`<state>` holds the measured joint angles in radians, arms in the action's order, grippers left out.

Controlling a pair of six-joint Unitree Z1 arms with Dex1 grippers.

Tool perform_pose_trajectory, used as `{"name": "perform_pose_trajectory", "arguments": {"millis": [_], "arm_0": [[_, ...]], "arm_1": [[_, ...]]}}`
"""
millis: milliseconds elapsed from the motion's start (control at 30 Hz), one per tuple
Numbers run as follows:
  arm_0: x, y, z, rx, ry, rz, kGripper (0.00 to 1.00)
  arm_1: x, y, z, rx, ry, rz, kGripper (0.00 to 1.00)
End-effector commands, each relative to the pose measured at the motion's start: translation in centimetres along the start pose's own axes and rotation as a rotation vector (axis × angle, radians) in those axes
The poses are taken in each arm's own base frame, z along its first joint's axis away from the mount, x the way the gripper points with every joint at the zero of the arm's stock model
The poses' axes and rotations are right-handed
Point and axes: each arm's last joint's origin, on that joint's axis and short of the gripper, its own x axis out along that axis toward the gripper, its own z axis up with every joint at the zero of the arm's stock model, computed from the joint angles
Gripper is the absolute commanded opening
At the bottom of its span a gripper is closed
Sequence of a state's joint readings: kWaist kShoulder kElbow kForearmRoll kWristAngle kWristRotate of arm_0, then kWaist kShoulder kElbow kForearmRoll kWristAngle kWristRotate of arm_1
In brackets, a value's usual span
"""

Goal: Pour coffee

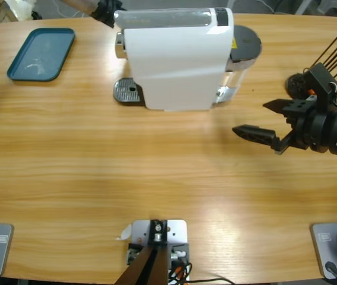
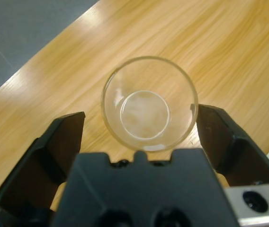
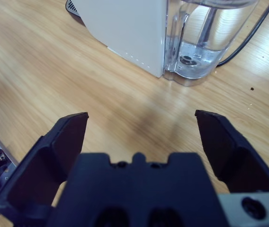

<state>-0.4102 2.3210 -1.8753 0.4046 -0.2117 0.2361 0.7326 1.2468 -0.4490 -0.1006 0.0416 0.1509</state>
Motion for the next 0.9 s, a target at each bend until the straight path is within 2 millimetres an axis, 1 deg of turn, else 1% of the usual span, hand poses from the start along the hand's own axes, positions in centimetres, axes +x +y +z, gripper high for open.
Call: {"name": "perform_pose_trajectory", "arguments": {"millis": [33, 467, 667, 900], "arm_0": [[4.1, 0.0, -2.1, -0.011, 0.114, -0.022, 1.000], [4.9, -0.4, -1.8, 0.002, 0.142, 0.001, 1.000], [5.3, -0.3, -1.3, 0.004, 0.147, 0.007, 1.000], [5.3, -0.3, -1.2, 0.013, 0.153, 0.003, 0.997]], "arm_1": [[0.6, -0.2, -0.3, -0.001, 0.026, 0.001, 1.000], [0.8, -0.3, -0.3, 0.002, 0.031, 0.003, 1.000], [0.8, -0.3, -0.3, 0.003, 0.032, 0.004, 1.000], [0.9, -0.4, -0.2, 0.005, 0.034, 0.004, 1.000]]}}
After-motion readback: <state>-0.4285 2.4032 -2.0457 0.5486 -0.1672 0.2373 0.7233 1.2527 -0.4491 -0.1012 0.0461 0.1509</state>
